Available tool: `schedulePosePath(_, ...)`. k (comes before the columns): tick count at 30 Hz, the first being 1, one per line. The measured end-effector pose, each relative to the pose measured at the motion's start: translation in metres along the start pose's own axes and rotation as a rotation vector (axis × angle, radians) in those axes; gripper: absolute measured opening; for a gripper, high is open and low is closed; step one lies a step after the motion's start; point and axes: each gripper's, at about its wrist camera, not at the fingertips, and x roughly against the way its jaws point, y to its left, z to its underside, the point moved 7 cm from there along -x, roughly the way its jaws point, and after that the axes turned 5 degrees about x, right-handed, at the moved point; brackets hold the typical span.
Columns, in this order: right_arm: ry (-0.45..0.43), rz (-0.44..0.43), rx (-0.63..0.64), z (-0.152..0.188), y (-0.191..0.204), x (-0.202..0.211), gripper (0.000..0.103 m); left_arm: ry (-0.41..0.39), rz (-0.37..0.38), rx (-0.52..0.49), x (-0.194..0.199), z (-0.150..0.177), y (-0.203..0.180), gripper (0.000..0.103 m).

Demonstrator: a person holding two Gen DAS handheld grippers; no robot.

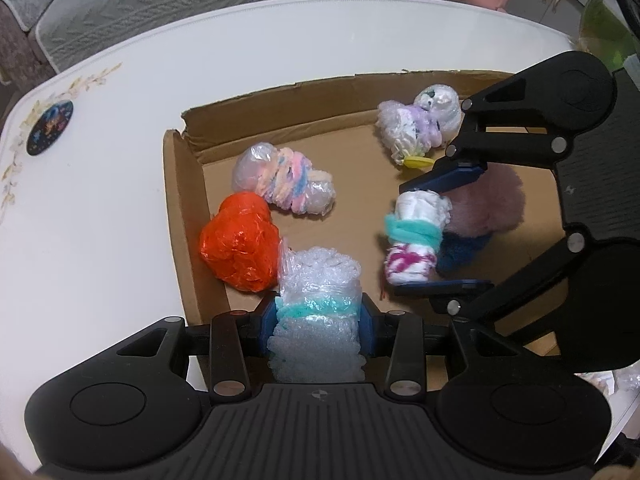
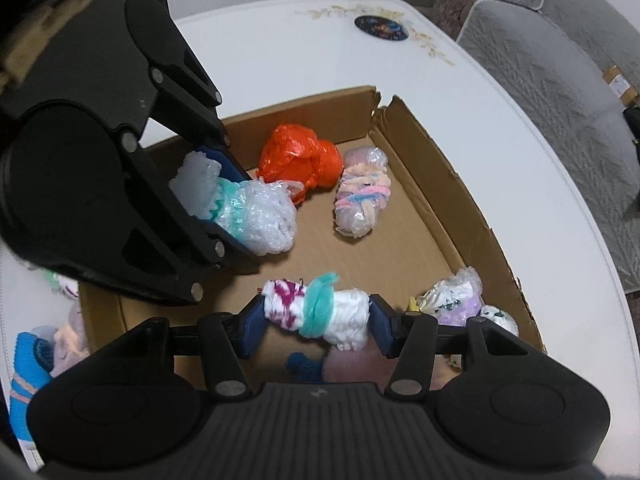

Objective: Organize objects
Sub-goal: 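Lower both bundles into the box and open both tools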

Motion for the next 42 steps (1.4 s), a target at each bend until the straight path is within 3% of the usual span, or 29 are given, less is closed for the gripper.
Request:
schedulePosePath(12, 0.029, 0.002, 0.002, 0.007, 0.004, 0.009, 0.055, 0.003, -0.007, 0.016, 0.006, -0.001, 0.003, 0.06)
schedulePosePath(20, 0.011, 0.029, -0.004, 0.01, 0.004, 0.036, 0.055, -0.034, -0.009, 0.017, 0.033, -0.002, 0.003, 0.068)
schedulePosePath(22, 0.005, 0.038, -0.005, 0.009, 0.005, 0.044, 0.055, -0.041, -0.01, 0.013, 0.042, 0.003, 0.0, 0.068)
schedulePosePath(24, 0.002, 0.049, -0.005, 0.011, 0.007, 0.053, 0.062, -0.05, -0.016, 0.011, 0.045, 0.003, -0.006, 0.069)
schedulePosePath(28, -0.006, 0.069, -0.004, 0.02, 0.012, 0.075, 0.062, -0.069, -0.021, 0.01, 0.059, 0.009, -0.004, 0.07)
schedulePosePath(42, -0.033, 0.126, -0.023, 0.021, 0.015, 0.093, 0.063, -0.138, -0.044, 0.022, 0.104, 0.036, 0.0, 0.073)
